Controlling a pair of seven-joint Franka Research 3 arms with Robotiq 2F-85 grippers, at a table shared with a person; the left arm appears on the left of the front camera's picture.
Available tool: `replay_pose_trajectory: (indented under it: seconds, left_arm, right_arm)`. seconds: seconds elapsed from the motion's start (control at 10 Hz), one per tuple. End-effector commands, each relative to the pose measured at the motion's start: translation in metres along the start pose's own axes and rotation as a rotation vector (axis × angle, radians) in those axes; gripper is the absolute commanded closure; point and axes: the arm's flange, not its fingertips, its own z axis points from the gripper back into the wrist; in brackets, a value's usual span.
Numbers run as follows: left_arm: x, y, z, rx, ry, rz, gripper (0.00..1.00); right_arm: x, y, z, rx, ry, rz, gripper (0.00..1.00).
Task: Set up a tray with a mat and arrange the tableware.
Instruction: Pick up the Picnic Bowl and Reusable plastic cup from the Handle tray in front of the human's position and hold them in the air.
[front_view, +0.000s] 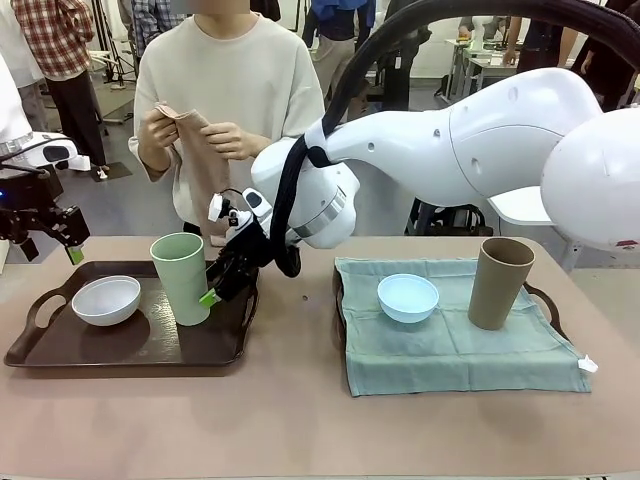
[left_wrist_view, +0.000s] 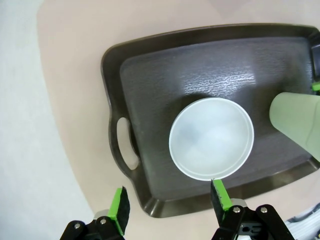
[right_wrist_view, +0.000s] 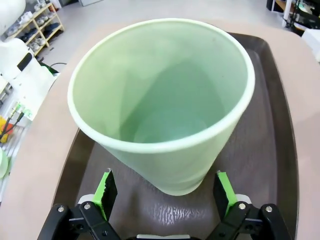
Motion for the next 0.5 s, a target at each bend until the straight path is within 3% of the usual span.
replay_pose_trajectory:
  seconds: [0.0, 0.4]
  left_arm:
    - [0.002, 0.003, -0.004, 0.001, -0.008, 0.005, 0.14]
    - [0.012, 0.001, -0.019, -0.036, 0.033, -0.033, 0.14]
  right_arm:
    - [0.000, 0.000, 0.001, 0.003, -0.004, -0.015, 0.00]
    - [0.002, -0.018, -0.008, -0.041, -0.043, 0.045, 0.00]
